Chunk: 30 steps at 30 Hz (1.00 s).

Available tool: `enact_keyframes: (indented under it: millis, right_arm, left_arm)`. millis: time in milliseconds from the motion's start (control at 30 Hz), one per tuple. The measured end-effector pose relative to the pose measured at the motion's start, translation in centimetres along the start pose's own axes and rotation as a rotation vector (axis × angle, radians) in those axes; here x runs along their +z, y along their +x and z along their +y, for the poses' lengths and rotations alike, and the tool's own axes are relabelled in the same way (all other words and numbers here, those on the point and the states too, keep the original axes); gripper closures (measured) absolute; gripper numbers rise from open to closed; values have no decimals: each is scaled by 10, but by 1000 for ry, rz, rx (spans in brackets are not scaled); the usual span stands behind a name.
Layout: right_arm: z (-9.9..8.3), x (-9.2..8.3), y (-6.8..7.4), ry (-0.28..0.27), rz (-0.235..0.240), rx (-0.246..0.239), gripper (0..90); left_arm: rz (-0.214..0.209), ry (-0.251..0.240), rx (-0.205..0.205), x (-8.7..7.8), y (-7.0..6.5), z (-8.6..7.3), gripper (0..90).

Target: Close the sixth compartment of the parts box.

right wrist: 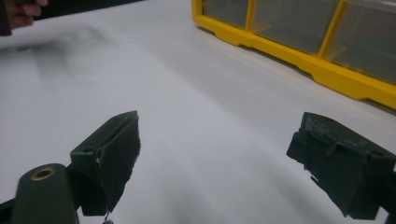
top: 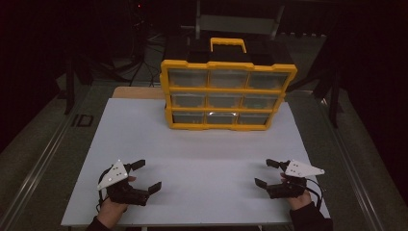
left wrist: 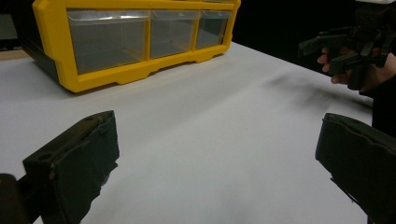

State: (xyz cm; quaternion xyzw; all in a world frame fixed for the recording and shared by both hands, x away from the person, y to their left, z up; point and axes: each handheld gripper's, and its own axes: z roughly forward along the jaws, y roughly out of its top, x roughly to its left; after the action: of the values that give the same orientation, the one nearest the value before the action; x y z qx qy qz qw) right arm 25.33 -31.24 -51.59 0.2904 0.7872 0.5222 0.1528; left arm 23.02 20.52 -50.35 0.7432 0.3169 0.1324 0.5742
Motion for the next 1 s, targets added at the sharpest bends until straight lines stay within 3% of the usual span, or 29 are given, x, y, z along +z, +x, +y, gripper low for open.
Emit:
enact_keyframes:
  millis: [233,433,733,1000]
  right_arm:
    - [-5,-8,-4,11,-52,1,135]
    - [-7,-8,-9,17,-69,29,135]
    - [-10,-1,-9,60,-76,20,135]
    - [-10,-1,-9,62,-82,27,135]
  left_arm:
    - [0,0,-3,0,0,0,0]
    - [-2,0,-1,0,0,0,0]
    - [-5,-1,-5,0,1,-1,0]
    - [-6,0,-5,1,0,-1,0]
